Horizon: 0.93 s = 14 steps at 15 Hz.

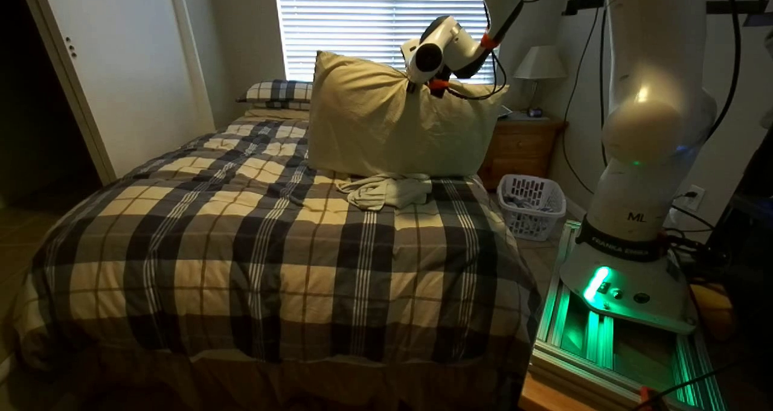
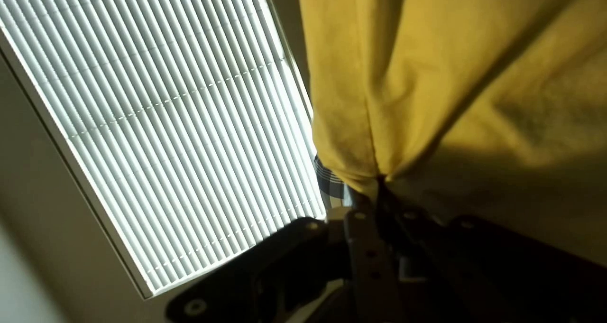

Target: Turn the pillow over, then put the towel on the pillow

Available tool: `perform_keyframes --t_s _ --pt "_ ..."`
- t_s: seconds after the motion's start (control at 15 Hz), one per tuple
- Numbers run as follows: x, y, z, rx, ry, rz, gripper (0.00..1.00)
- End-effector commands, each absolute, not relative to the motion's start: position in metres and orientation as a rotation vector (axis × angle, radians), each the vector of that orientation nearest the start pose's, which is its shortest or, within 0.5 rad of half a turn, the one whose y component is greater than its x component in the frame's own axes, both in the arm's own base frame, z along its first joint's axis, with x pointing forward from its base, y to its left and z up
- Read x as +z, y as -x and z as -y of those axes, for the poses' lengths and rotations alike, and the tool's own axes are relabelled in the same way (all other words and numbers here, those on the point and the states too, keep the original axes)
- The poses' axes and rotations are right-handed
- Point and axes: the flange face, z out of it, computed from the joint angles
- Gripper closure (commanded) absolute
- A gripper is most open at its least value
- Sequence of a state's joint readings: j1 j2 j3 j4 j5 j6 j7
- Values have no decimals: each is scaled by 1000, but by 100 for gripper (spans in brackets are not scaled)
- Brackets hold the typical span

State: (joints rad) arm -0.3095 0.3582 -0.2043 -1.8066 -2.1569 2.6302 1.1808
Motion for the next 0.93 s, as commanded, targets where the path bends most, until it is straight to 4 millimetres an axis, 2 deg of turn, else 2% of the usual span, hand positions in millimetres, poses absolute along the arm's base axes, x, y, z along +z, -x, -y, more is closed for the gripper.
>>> perform_keyframes --t_s 0.0,0.13,0.53,0.87 --pt "370 -588 296 679 -1837 -253 93" --pt "370 -588 296 679 -1837 -253 94" --pt "366 -619 316 695 -1782 -250 94" --pt "362 -644 343 704 -1727 -239 94"
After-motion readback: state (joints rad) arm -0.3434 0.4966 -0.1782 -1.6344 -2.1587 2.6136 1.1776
